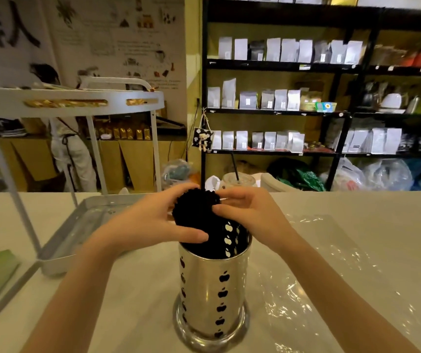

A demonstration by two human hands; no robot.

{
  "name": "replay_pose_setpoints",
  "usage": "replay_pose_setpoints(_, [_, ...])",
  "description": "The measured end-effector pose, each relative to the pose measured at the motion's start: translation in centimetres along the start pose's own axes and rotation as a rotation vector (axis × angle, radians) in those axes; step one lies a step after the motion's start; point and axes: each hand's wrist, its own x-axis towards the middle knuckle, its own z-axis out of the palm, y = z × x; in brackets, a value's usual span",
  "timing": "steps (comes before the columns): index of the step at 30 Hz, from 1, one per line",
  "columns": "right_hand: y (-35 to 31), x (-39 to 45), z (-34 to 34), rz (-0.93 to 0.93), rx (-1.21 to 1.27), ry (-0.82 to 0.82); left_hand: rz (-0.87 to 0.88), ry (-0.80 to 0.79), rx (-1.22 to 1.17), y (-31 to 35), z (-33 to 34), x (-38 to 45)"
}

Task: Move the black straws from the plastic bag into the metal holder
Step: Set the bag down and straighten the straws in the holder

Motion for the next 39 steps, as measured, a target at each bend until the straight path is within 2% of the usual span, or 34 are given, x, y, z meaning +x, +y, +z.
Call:
replay_pose_setpoints(6, [-0.5,-0.2,-0.8,0.025,0.069,0.081,0.040,0.039,0.032,0.2,0.2,0.3])
replay_pose_setpoints(11, [-2.2,-0.3,-2.0,-0.002,-0.010,0.115,0.025,0.011,0.005,0.2,0.1,0.4])
replay_pose_setpoints(15, [-5.1,0.2,-3.6,-0.133,0.042,0.315,0.027,-0.002,-0.098,0.0,-0.4,0.4])
replay_pose_setpoints(19, [-7.8,0.2,-4.9,-0.341,0.223,0.571,0.075,0.078,-0.125,0.1,-0.7,0.2])
replay_pose_setpoints(22, [-8.0,0.4,-5.1,-0.348,0.402,0.639,0.178,0.166,-0.150,0.9,-0.3,-0.2])
replay_pose_setpoints(25, [-6.6,0.5,-4.5,-0.236,0.476,0.606,0.309,0.367,-0.193,1.8,-0.2,-0.5])
replay_pose_setpoints(30, [-3.5,-0.4,-3.9,-0.068,0.503,0.432,0.359,0.673,-0.322,1.7,-1.5,-1.1])
replay_pose_setpoints(32, [-2.5,-0.9,-3.8,-0.041,0.439,0.326,0.373,0.800,-0.351,1.6,-1.8,-1.4])
replay_pose_setpoints(36, [-1.9,-2.2,-3.2,-0.017,0.180,-0.017,0.413,1.005,-0.475,1.9,-2.0,-1.6])
replay_pose_setpoints(38, [-1.8,-2.3,-2.8,-0.040,0.065,-0.073,0.456,1.032,-0.467,2.2,-1.9,-1.7])
replay_pose_setpoints(39, [-1.6,-2.2,-2.7,-0.064,0.046,-0.032,0.482,1.030,-0.436,2.4,-1.7,-1.8])
